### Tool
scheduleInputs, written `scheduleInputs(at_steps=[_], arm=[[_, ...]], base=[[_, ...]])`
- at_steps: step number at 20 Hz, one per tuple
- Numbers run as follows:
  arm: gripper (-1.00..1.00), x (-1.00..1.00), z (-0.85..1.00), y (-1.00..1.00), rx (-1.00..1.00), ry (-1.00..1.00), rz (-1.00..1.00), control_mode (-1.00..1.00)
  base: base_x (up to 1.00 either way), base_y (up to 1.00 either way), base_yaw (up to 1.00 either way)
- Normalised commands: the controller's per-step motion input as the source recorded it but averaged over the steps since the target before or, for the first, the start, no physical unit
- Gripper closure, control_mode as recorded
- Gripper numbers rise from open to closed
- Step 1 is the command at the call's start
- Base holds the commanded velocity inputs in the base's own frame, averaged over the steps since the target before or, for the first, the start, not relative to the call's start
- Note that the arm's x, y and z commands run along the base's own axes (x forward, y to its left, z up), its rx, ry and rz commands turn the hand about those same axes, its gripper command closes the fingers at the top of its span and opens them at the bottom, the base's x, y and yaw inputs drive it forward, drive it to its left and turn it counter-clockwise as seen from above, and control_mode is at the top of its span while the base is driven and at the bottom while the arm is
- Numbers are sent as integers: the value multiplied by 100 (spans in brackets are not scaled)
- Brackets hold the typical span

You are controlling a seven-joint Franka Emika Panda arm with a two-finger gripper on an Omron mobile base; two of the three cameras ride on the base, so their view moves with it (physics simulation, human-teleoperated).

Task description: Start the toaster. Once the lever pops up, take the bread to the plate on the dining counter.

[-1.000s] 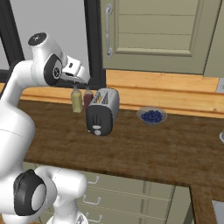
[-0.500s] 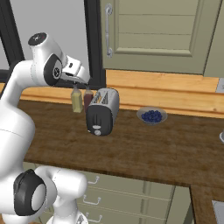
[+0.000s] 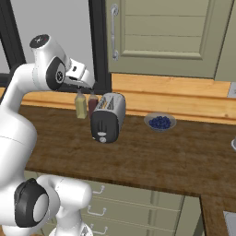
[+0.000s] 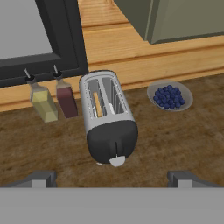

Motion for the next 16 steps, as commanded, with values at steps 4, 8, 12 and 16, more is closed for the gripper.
scheduleInputs(at_steps=[4, 8, 12, 16], arm=[[-100, 0, 0, 0, 0, 0, 0, -100], [-100, 0, 0, 0, 0, 0, 0, -100], [-100, 0, 0, 0, 0, 0, 0, -100], [-100, 0, 0, 0, 0, 0, 0, -100]], base=[[0, 0, 0], [0, 0, 0], [0, 0, 0], [0, 0, 0]])
